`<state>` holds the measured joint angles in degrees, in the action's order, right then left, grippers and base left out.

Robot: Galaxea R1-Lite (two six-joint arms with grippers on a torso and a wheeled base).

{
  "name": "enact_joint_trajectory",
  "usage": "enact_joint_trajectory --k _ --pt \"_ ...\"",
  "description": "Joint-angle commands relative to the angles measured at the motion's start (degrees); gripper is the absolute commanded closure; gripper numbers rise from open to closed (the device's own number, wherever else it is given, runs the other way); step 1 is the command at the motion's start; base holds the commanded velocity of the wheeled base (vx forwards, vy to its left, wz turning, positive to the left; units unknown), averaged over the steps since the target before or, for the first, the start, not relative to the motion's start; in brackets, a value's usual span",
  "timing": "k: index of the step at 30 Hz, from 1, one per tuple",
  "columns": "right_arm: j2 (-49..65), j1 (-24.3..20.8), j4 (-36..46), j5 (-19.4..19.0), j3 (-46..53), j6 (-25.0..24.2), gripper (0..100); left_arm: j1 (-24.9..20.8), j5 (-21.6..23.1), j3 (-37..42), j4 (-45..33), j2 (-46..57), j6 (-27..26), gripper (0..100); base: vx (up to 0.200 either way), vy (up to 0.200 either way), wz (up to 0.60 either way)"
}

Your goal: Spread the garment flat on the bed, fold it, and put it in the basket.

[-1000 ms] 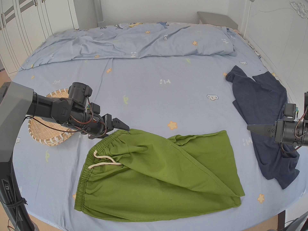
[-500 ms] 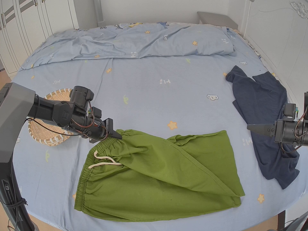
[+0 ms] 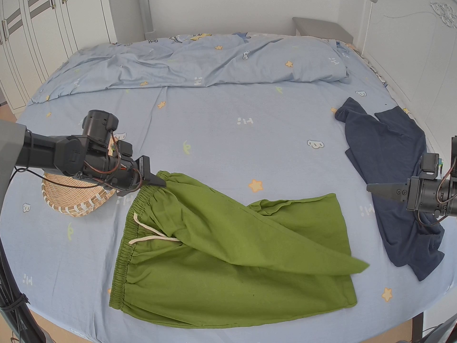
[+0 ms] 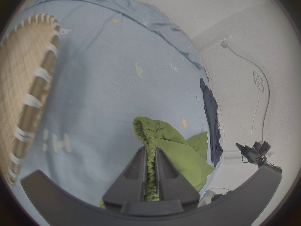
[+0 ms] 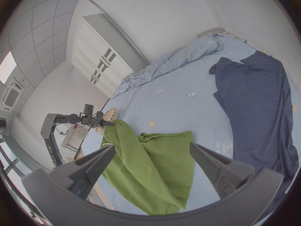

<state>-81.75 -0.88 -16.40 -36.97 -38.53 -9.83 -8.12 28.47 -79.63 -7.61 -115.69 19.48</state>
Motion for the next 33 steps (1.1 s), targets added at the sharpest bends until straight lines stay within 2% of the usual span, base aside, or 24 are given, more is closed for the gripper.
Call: enact_joint_trajectory --k 1,6,16,22,26,33 --pt "-0.6 -0.09 0.22 0.06 -0.14 -0.02 0 2.67 0.1 -0.09 0.4 3.28 0.03 100 0.0 0.0 0.0" --pt "-3.5 0.09 0.31 0.06 -0.4 -0.02 0 4.6 0.01 0.0 1.28 3.19 0.03 100 0.0 0.0 0.0" --pt "-9.39 2.28 3.04 0.06 0.74 -0.98 0 3.2 0.01 1.49 1.37 2.66 -0.5 100 0.0 0.0 0.0" --pt "-15.9 5.27 3.3 -0.47 1.8 0.25 0 2.93 0.01 1.49 1.28 2.75 -0.5 100 0.0 0.0 0.0" --pt "-17.3 4.74 3.3 -0.56 2.59 1.39 0 3.2 0.01 1.49 1.28 2.93 -0.5 100 0.0 0.0 0.0" --pt "-19.76 0.61 1.72 -0.64 4.61 1.48 0 3.64 0.01 1.41 1.63 2.57 -0.5 100 0.0 0.0 0.0"
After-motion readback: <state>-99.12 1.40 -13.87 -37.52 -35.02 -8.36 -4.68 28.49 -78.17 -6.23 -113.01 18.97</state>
